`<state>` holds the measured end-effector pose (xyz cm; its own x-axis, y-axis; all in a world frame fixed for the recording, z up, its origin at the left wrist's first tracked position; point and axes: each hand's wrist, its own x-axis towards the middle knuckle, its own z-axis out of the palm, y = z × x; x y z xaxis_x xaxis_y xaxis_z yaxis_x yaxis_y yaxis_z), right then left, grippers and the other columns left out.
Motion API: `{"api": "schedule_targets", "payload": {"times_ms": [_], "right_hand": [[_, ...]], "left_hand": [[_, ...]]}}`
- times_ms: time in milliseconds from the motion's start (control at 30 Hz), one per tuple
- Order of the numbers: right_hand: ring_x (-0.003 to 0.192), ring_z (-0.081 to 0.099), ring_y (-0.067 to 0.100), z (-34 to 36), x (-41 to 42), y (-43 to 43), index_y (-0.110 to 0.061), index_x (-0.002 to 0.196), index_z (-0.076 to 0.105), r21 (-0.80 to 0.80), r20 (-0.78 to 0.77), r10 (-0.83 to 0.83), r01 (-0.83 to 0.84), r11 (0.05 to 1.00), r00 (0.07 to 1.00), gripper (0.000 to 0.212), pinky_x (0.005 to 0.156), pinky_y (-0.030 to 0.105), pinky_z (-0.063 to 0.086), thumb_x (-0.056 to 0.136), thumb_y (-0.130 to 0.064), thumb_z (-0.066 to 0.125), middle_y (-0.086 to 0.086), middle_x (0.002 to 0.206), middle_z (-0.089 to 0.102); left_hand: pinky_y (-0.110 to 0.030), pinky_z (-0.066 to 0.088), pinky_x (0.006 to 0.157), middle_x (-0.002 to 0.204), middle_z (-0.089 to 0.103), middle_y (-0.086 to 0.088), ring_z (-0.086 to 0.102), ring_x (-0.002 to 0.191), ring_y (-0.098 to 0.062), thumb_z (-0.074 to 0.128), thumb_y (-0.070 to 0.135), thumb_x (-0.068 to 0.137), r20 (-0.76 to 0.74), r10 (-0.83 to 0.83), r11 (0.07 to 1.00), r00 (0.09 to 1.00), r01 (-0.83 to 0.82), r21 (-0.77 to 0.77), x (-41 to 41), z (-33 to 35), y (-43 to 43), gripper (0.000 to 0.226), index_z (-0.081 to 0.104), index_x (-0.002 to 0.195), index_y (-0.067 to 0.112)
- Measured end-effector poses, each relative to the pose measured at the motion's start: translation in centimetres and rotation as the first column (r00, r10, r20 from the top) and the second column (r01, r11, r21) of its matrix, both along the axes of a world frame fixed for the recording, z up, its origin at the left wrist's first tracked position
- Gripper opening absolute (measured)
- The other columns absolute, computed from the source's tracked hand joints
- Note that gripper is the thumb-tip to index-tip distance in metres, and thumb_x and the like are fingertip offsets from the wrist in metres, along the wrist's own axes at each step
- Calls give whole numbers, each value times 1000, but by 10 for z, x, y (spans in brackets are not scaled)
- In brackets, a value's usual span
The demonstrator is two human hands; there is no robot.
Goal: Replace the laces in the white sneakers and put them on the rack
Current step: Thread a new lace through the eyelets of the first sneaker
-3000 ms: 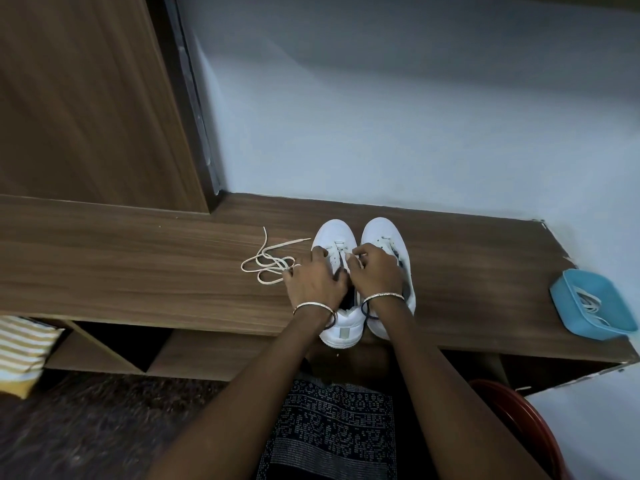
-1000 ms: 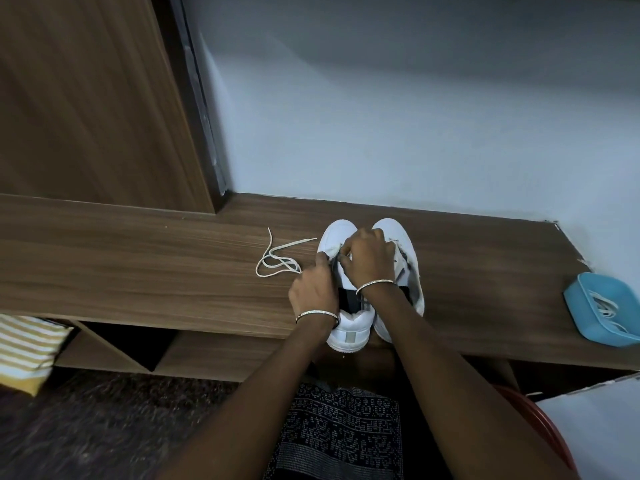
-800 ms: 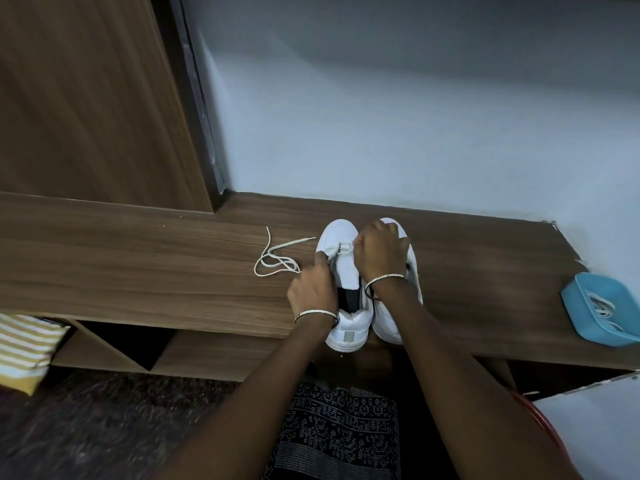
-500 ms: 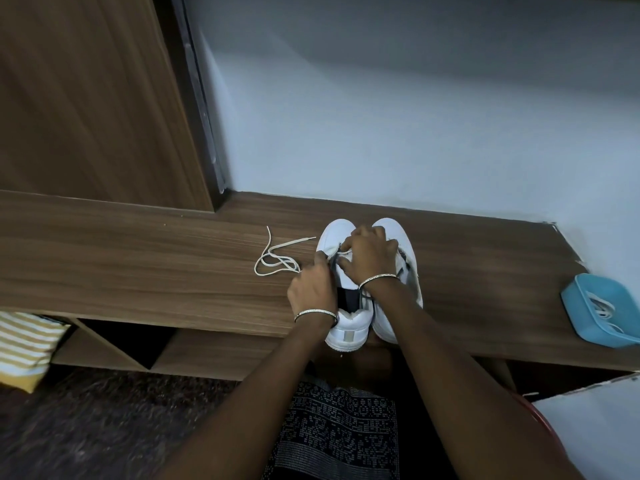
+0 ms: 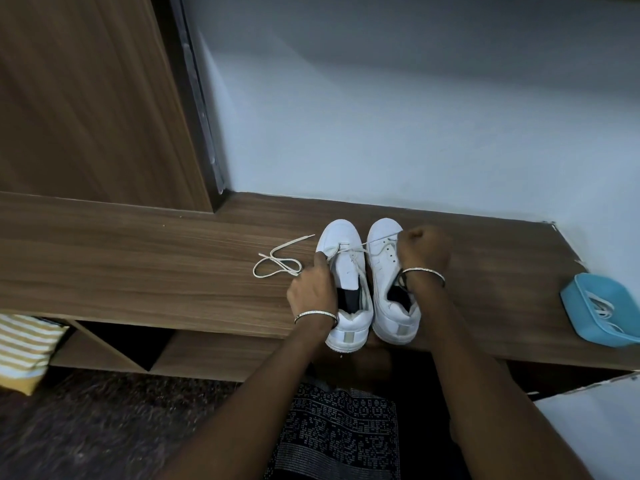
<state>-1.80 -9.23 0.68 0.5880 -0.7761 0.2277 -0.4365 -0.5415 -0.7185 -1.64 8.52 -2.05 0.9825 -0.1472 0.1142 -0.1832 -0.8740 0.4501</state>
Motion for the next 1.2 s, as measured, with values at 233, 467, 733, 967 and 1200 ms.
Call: {"api": "schedule_targets", "payload": {"times_ms": [233,467,733,967,1200], "right_hand": [[112,54,32,-4,2,33,-24,91,72,-249,-138,199,-229,941,970,19,92,44,43,77,-27,60,3,105,67],[119,43,26,-17,22,70,-26,100,73,-395,-534,244,-494,775,809,19,90,43,30,89,-29,58,-3,119,61],[105,57,28,-2,11,41,-27,70,69,-90,-101,150,-159,983,984,14,91,42,44,79,-29,58,-3,95,69],[92,65,34,4,-7,-6,-30,57,56,158,82,-164,149,976,983,13,80,42,55,63,-37,47,0,84,73],[112,55,30,-5,2,37,-26,94,72,-255,-158,220,-255,933,963,21,93,45,44,76,-28,61,-2,106,67]], "left_hand": [[-36,38,64,99,68,-12,66,93,-38,35,7,98,-2,4,1000,1000,-4,-14,2,-2,-1,21,46,114,14],[-37,38,66,102,67,-11,66,95,-36,35,8,99,-21,-1,1000,1000,1,1,2,-1,1,20,45,114,15],[-36,38,64,99,68,-12,66,93,-38,37,9,98,-9,5,1000,1000,-5,-15,3,-3,0,18,47,113,15],[-36,37,63,101,68,-11,67,94,-38,37,10,99,-7,5,1000,1000,-5,4,2,-2,0,17,47,112,15],[-36,39,63,99,68,-12,67,92,-38,37,13,100,10,3,1000,1000,-3,-14,3,-6,0,14,46,111,15]]}}
